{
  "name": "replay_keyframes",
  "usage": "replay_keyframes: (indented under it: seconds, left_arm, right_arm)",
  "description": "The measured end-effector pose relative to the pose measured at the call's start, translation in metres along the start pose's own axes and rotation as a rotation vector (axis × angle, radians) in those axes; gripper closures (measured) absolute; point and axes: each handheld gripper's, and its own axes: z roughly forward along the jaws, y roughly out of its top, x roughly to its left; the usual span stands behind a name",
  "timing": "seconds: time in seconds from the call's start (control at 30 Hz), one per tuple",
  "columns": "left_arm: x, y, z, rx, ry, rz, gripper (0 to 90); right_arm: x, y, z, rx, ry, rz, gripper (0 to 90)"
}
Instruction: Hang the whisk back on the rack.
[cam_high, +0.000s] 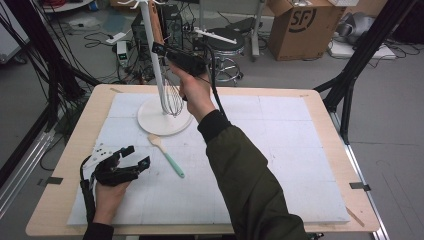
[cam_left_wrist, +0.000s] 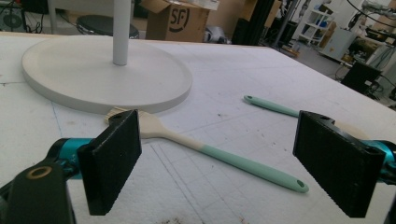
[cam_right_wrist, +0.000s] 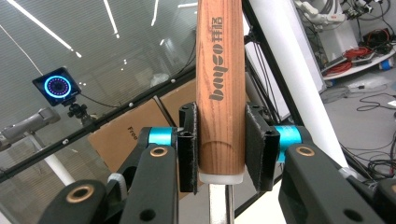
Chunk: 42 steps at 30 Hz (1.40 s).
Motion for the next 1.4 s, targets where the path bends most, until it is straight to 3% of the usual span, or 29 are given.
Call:
replay_keyframes:
  seconds: [0.57, 1.1, 1.4]
  left_arm:
    - [0.0004, 0.0004, -0.0018, -0.011, 0.009, -0.002, 15.8]
    - [-0.0003, 0.0010, -0.0038, -0.019, 0.012, -0.003, 15.9]
    - [-0.0004, 0.0015, -0.0045, -0.024, 0.019, 0.002, 15.9]
  right_arm:
    - [-0.0007, 0.0013, 0.0074, 0.039, -0.014, -0.003, 69.8]
    - [-0.0029, -0.0002, 0.0066, 0.039, -0.021, 0.030, 69.1]
    - [-0.0030, -0.0005, 0.0093, 0.059, 0.005, 0.035, 70.9]
